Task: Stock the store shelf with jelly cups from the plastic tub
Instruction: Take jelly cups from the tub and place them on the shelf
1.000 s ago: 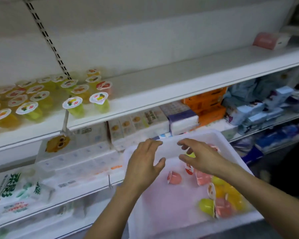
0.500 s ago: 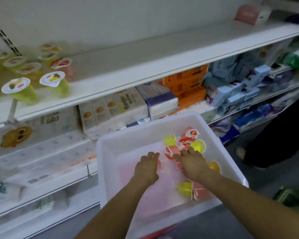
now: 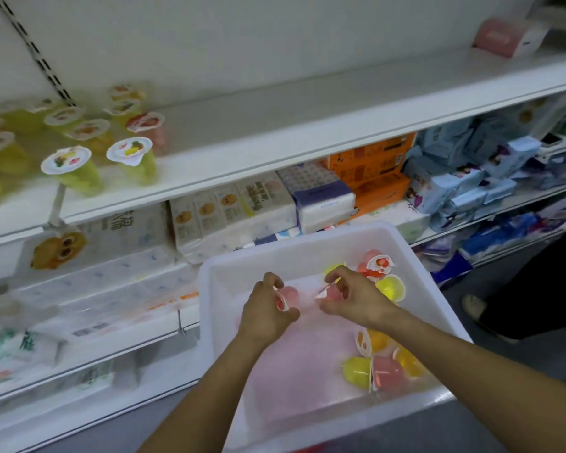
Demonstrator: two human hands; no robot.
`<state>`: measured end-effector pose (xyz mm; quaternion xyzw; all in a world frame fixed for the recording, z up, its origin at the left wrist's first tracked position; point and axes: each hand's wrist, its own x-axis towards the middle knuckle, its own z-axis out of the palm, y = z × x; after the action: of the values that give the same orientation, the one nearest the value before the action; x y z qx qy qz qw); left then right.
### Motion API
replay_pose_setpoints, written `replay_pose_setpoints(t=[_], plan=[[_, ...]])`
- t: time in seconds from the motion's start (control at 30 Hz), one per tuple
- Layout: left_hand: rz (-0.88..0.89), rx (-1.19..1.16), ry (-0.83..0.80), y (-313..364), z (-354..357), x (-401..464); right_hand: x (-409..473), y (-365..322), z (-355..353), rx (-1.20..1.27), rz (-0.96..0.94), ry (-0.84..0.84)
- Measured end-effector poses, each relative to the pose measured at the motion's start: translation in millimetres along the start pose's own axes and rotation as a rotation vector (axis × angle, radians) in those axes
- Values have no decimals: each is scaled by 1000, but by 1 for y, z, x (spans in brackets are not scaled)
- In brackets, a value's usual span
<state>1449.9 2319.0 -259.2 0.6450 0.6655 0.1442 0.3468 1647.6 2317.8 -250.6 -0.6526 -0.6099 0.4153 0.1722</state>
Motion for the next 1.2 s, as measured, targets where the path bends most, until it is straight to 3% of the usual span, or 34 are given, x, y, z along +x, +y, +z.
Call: replay_pose_setpoints(t=[0.07,0.13,0.47,0.57,0.77,0.87,1.2], plan=[[29,-18,76,5,-25,-8,-2,-30,-8,271,-40,-6],[64,-54,151,9,-52,-16,-3,-62,-16,379,-125,4],[198,-208,482,61,-212,-47,33,-230,-51,572,-410,159],[187,-193,573,63,-262,-37,64,-274,-53,503,-490,237],[169,-158,683,36,-332,-6,155,-335,-39,282,-436,264],[174,-208,674,24,-349,11,202,-352,-34,44,-479,328],[177,-317,682,6,-374,47,267,-366,-1,-165,-467,344]])
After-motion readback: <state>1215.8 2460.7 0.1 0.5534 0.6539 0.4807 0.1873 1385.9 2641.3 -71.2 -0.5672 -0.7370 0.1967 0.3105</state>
